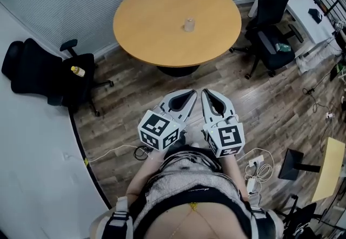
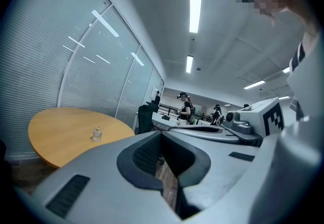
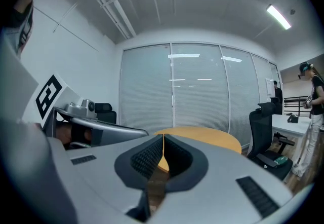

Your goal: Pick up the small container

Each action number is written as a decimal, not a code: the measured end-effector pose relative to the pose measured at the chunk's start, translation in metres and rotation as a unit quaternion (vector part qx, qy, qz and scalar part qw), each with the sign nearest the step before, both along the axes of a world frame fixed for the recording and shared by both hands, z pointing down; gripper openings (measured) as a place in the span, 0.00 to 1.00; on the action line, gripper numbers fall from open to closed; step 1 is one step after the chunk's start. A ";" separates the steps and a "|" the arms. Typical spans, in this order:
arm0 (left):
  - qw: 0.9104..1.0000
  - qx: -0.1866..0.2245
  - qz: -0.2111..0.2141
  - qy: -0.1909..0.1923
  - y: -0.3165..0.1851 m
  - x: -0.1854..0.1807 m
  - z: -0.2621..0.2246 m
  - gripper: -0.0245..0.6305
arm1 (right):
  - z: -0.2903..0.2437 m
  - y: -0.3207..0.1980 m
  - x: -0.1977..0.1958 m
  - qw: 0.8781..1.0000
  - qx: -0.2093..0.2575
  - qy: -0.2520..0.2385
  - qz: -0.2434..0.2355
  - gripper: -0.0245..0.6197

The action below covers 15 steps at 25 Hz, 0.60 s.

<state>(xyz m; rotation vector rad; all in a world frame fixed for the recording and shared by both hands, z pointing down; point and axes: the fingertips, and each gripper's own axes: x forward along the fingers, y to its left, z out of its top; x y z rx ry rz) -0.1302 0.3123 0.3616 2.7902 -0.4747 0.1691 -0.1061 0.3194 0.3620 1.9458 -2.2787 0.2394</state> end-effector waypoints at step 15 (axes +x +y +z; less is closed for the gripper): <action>0.999 -0.003 0.037 0.006 -0.083 -0.006 0.002 0.04 | 0.002 -0.087 -0.005 0.999 0.001 0.010 0.034 0.07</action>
